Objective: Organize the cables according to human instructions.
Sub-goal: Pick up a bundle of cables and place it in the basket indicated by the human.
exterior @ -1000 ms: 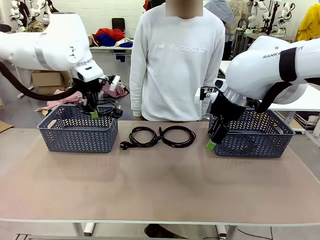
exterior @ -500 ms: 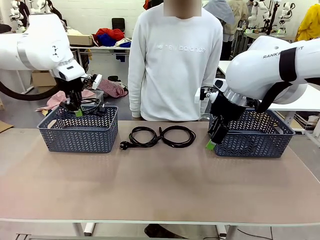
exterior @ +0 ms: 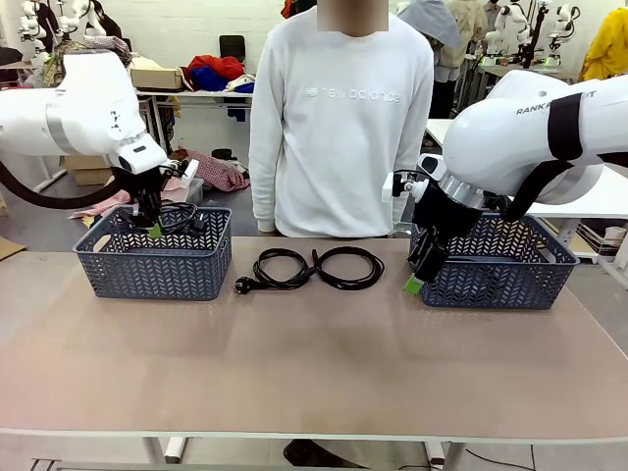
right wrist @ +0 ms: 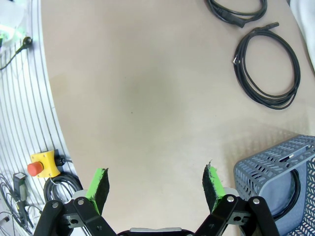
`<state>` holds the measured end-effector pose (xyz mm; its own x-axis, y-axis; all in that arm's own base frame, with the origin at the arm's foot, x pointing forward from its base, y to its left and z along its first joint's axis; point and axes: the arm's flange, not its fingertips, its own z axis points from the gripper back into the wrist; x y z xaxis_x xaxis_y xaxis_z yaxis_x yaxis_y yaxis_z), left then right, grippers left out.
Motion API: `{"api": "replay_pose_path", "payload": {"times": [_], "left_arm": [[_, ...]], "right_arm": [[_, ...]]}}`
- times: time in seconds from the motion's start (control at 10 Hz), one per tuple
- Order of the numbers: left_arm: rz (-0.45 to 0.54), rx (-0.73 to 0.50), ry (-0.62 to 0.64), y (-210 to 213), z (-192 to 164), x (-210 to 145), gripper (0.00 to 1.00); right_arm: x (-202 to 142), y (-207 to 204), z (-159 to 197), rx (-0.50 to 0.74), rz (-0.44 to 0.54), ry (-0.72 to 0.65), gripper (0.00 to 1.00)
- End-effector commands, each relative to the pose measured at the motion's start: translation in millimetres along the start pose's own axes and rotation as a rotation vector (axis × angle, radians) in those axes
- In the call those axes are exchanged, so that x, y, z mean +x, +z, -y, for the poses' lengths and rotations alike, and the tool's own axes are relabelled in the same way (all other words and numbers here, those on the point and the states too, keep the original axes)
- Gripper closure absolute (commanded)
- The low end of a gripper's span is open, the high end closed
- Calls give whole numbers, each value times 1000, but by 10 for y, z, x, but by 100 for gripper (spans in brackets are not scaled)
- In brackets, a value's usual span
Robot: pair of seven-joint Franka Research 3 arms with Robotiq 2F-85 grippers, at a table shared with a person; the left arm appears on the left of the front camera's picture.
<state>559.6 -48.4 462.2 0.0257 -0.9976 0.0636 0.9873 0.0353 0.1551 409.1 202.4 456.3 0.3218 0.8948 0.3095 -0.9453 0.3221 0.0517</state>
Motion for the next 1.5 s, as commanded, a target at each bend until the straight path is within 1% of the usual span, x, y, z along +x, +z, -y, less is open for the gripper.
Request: {"api": "replay_pose_path", "payload": {"times": [0.0,0.3,0.4,0.5,0.6,0.7,0.8,0.9,1.0,1.1,1.2,1.3,1.4], "left_arm": [[9,2,-14,-23,-90,-22,85],[5,-2,0,-124,-133,-49,85],[10,-11,-8,-146,-150,-59,72],[12,-14,-5,-140,-150,-60,65],[11,-19,-9,-116,-140,-53,53],[6,-23,-7,-76,-140,-40,61],[6,-25,-3,-38,-142,-31,33],[9,-32,-1,-9,-142,-18,42],[11,-37,5,14,-147,-11,14],[20,-47,7,40,-146,4,22],[21,-52,8,55,-147,17,0],[23,-55,10,62,-138,24,3],[31,-60,13,59,-127,27,0]], "right_arm": [[29,18,12,-7,2,0,0],[29,18,12,-7,2,0,0],[29,18,12,-7,2,0,0],[29,18,12,-7,2,0,0],[29,18,12,-7,2,0,0],[29,18,12,-7,2,0,0],[29,18,12,-7,2,0,0],[29,18,12,-7,2,0,0],[29,18,12,-7,2,0,0],[29,18,12,-7,2,0,0],[29,18,12,-7,2,0,0],[29,18,12,-7,2,0,0],[29,18,12,-7,2,0,0]]}}
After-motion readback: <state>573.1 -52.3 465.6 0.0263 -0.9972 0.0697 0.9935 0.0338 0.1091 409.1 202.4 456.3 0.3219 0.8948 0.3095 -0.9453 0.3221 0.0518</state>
